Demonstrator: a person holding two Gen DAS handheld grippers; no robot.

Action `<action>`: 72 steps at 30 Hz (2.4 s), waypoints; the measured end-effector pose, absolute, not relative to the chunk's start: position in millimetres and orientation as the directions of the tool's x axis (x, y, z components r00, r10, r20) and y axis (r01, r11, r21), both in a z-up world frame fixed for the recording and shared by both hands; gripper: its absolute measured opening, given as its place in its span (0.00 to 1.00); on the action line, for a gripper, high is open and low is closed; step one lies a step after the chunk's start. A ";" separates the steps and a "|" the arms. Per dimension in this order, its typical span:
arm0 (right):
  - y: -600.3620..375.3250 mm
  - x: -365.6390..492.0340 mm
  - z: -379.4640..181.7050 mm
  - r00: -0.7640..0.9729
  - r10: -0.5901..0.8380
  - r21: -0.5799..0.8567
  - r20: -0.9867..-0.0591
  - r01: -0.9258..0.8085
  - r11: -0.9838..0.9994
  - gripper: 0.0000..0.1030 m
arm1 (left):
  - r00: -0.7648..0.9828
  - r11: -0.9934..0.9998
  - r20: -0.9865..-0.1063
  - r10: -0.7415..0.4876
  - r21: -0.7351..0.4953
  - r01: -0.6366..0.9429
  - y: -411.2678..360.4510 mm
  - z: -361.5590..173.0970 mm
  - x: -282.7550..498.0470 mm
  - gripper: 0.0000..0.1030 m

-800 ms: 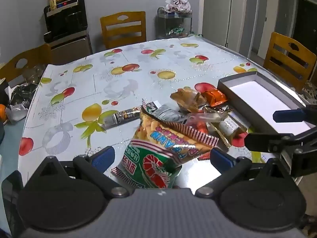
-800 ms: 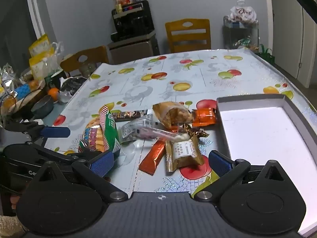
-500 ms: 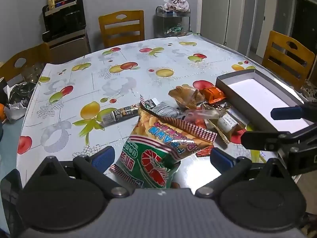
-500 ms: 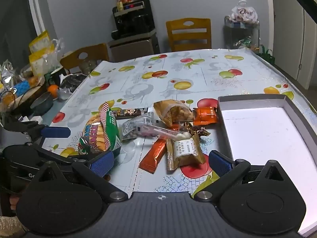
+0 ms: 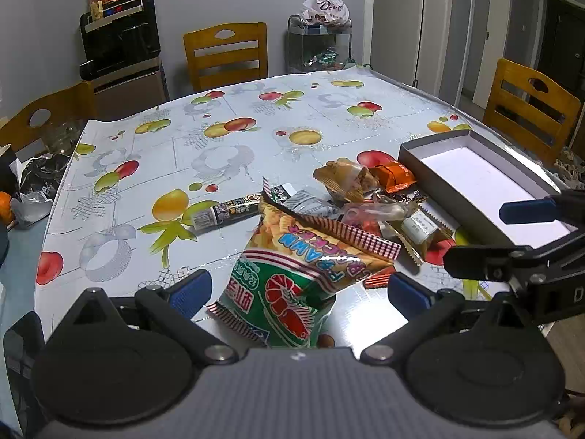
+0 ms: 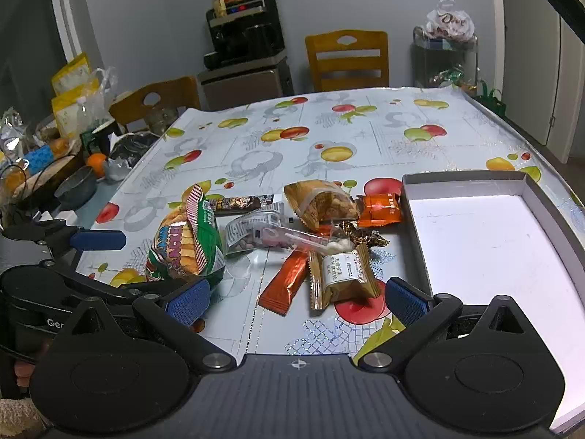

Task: Organize snacks
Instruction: 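Move both grippers toward the snack pile beside the grey tray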

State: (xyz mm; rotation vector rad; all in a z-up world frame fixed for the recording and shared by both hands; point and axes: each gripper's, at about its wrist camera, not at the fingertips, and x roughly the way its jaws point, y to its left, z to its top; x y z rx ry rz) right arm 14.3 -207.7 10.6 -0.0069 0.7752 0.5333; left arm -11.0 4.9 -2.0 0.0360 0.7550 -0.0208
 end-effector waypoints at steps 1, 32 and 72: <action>-207.8 14.4 10.6 0.588 0.456 0.187 -0.668 -0.460 0.868 1.00 | 0.729 0.999 -0.685 -0.005 0.026 0.031 5.2 -1.7 -11.5 1.00; -207.7 14.8 4.9 0.577 0.448 0.193 -0.683 -0.449 0.873 1.00 | 0.727 0.999 -0.687 0.003 0.032 0.026 6.4 -6.6 -11.3 1.00; -201.4 20.0 -2.0 0.567 0.420 0.171 -0.709 -0.440 0.882 1.00 | 0.734 0.999 -0.679 0.003 0.039 0.031 6.5 -18.7 -2.2 1.00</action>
